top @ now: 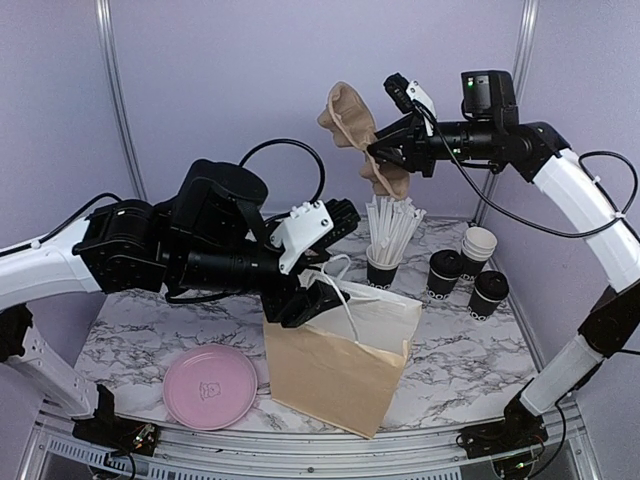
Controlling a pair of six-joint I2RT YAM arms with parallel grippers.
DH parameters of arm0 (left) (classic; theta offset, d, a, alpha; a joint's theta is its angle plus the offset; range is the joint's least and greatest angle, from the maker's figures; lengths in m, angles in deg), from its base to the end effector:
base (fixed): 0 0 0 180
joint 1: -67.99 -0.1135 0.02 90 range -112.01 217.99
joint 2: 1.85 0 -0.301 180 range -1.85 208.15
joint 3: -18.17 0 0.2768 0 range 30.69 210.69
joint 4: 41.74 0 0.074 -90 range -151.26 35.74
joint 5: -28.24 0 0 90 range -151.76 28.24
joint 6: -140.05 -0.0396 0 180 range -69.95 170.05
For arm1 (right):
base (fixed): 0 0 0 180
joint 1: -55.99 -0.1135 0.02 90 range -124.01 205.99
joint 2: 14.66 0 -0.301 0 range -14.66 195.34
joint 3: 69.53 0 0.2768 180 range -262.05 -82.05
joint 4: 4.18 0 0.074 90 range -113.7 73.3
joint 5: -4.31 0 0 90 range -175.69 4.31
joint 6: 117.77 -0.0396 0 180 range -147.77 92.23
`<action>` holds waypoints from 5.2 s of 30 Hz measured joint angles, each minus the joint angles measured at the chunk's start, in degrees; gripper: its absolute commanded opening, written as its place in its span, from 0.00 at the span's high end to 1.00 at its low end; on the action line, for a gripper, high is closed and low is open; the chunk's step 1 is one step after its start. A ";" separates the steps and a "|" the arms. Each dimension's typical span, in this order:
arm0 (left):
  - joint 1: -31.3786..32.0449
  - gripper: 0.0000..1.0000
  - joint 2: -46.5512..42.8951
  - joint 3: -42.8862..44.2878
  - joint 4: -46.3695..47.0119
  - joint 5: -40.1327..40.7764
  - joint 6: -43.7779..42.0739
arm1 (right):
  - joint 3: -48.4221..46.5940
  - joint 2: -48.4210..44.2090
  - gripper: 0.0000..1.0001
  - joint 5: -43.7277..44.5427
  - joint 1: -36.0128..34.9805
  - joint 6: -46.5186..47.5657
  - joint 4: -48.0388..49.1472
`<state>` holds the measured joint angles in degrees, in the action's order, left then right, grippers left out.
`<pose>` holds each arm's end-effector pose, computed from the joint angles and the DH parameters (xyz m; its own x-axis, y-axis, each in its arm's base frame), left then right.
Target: Pack the takeout coffee
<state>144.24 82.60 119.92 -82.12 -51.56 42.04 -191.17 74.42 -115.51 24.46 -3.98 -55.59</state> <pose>0.0922 -0.3471 0.4511 0.0356 0.4317 -0.9013 0.9213 0.3353 0.1969 0.2889 0.2003 0.5284 0.0928 -0.3536 -0.9308 -0.8933 0.3833 -0.2347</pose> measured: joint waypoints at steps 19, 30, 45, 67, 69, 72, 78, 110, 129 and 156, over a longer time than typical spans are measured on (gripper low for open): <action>-18.03 0.35 -7.37 4.92 -13.68 -15.76 -6.47 | 3.43 -5.03 0.78 -3.43 0.00 0.02 -2.03; -17.81 0.48 4.04 12.31 -11.89 -29.77 -7.69 | 4.37 -5.03 0.81 -2.05 0.00 0.17 -1.84; -17.68 0.29 6.84 5.79 -8.68 -25.29 -4.96 | 11.69 -7.54 0.81 7.63 0.00 1.55 -3.02; -20.11 0.28 1.11 -7.10 -3.74 -17.66 -2.69 | 41.46 -15.74 0.81 19.89 21.59 11.56 -22.95; -20.11 0.28 1.11 -7.45 -3.41 -17.68 -2.69 | 43.67 -15.52 0.80 20.20 23.85 12.07 -24.28; -20.15 0.28 1.11 -8.24 -3.23 -17.75 -2.67 | 45.90 -14.78 0.80 20.39 25.57 12.28 -25.77; -20.17 0.28 1.11 -9.51 -3.02 -17.84 -2.69 | 50.58 -12.70 0.75 19.43 25.81 12.28 -26.64; -20.44 0.28 1.99 -10.62 -1.92 -19.17 -1.77 | 46.88 -4.85 0.27 -8.17 25.81 22.14 -36.94; -20.44 0.28 2.05 -10.56 -1.99 -19.10 -1.60 | 48.17 -11.23 0.22 4.59 23.56 30.08 -39.06; -20.44 0.27 2.14 -11.26 -2.25 -15.61 -2.47 | 43.63 1.86 1.00 -18.67 13.27 30.91 -39.69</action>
<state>123.80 84.74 108.66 -84.37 -67.17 39.57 -147.55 76.28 -134.18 37.73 26.93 -95.28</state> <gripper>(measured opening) 0.725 0.060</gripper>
